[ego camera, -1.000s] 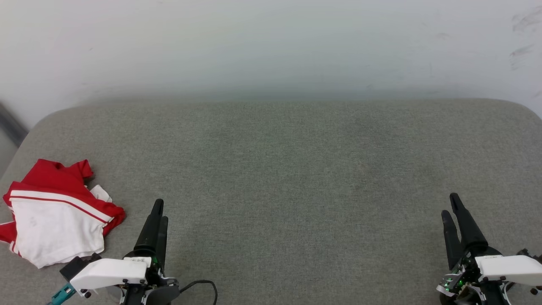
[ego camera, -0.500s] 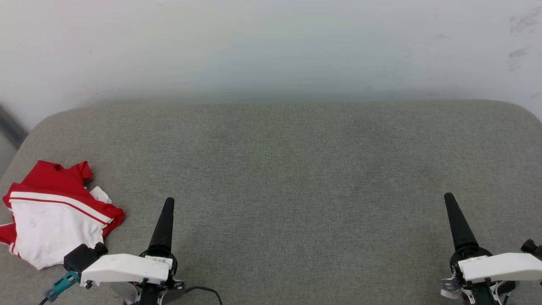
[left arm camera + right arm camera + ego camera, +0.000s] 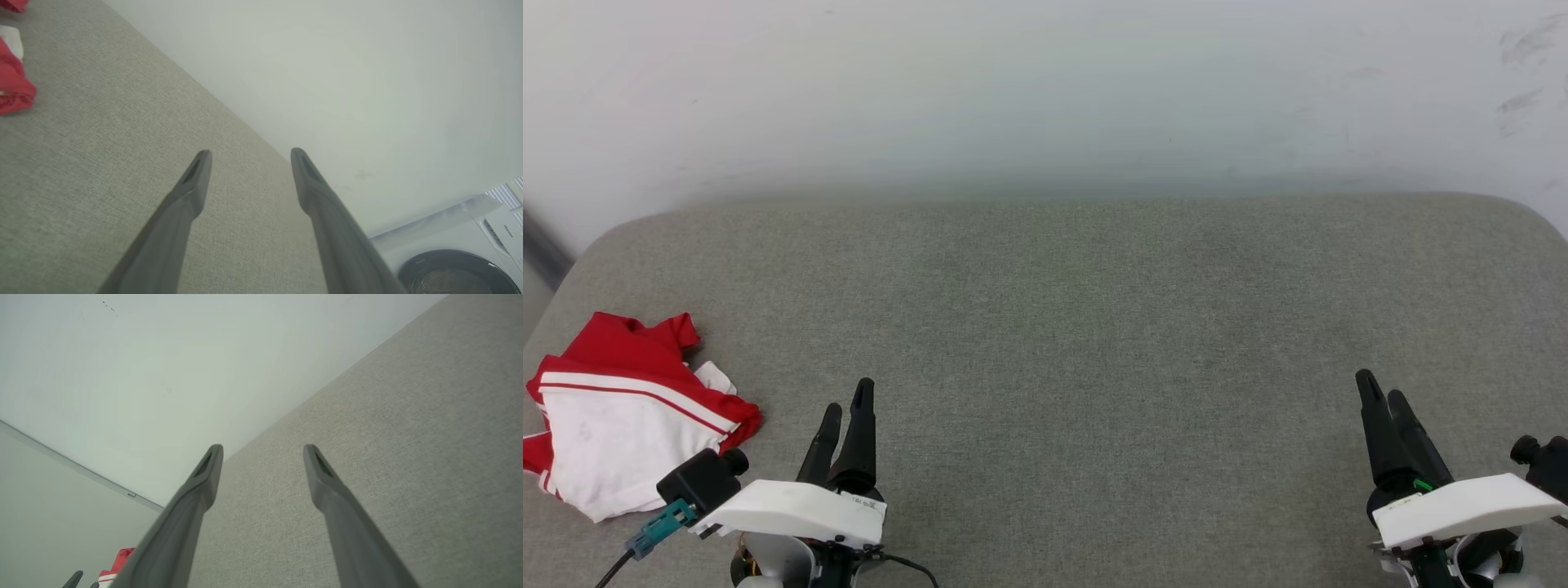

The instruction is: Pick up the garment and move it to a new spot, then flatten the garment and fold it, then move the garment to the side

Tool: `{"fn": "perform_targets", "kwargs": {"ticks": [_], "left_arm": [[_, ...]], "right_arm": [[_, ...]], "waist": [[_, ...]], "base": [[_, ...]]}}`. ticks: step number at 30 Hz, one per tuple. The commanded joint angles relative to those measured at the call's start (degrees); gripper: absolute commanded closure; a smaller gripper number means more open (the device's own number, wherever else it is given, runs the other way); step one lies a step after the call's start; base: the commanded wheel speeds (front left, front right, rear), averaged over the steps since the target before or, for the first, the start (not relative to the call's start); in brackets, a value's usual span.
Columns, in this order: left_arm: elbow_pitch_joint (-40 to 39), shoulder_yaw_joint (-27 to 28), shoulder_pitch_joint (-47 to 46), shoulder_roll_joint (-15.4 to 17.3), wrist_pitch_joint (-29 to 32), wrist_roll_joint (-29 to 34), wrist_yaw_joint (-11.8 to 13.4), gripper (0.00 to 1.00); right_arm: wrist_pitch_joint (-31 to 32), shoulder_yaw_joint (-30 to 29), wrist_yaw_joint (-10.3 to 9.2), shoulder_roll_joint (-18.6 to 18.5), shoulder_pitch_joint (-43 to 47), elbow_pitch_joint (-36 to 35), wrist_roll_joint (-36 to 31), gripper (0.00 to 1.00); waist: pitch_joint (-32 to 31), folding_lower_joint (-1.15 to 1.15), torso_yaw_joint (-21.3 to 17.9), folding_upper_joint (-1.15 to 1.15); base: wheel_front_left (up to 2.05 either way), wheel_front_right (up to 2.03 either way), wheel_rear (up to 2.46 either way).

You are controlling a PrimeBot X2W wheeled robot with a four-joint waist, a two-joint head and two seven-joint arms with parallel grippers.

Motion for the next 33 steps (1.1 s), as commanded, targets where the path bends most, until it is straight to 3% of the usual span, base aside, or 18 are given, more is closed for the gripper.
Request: {"fn": "perform_targets", "kwargs": {"ticks": [1,19,33], "left_arm": [[-0.94,-0.29,-1.35,0.63,-0.69,2.68,0.38,0.0],[-0.59,-3.12,-2.18,3.55,-3.91,19.77,3.53,0.0],[-0.04,-4.98,-2.32,5.0,-6.07,28.61,5.42,0.0]], "right_arm": [[-0.13,0.16,-0.01,0.0,-0.55,-1.16,-2.77,0.0],[-0.91,0.36,-0.01,0.34,0.27,-3.45,-20.47,0.0],[-0.48,0.08,-0.01,0.51,1.07,-4.78,-31.65,0.0]], "waist": [[-0.02,0.0,0.01,0.0],[-0.21,0.0,0.0,0.0],[-0.5,0.0,-0.08,0.0]], "base": [[0.0,0.0,0.0],[0.0,0.0,0.0],[0.0,0.0,0.0]]}}
